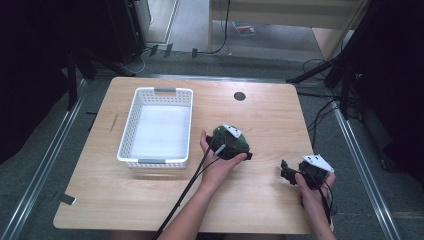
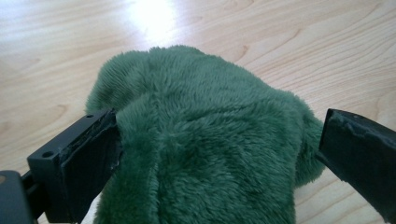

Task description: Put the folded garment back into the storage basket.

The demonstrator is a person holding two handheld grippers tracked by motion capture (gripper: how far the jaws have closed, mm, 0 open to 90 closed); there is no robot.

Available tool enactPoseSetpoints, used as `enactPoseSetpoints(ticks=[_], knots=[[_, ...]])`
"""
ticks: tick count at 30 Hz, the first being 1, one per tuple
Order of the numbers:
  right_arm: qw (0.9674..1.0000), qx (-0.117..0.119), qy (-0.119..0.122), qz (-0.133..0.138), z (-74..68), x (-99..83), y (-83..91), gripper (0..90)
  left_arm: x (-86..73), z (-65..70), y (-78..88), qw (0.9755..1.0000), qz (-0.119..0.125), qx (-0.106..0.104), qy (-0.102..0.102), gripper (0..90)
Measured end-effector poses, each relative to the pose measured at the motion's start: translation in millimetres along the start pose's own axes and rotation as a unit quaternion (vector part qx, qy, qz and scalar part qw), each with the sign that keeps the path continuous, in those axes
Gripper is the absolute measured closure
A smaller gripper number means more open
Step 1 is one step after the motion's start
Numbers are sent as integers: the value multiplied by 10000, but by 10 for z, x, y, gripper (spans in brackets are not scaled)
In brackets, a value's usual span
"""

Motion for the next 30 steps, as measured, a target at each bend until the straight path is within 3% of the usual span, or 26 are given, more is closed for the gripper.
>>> enactPoseSetpoints(ticks=[6,9,18,25,30], knots=[[10000,-6,3,-4,-1,1,-2,60,-74,-30,-141,9994,-339,-26,51,1],[10000,-9,-6,-10,-2,1,-3,60,-93,-45,-189,9987,-453,-112,196,1],[10000,-2,18,-22,0,1,-6,62,-168,-14,-258,9985,-534,-86,128,1],[10000,-8,14,-32,-2,1,-8,64,-226,29,-293,9986,-528,9,-84,2],[10000,-8,3,-44,-3,0,-9,66,-231,9,-273,9988,-471,6,-105,100]])
Point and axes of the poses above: each handheld gripper's, and its own axes: y roughly backward along the jaws, x roughly out of its top, z roughly to its right, the point moved 4 cm from there along -y, roughly forward along the jaws, and after that the axes turned 10 degrees about x, right-handed, at the moved point
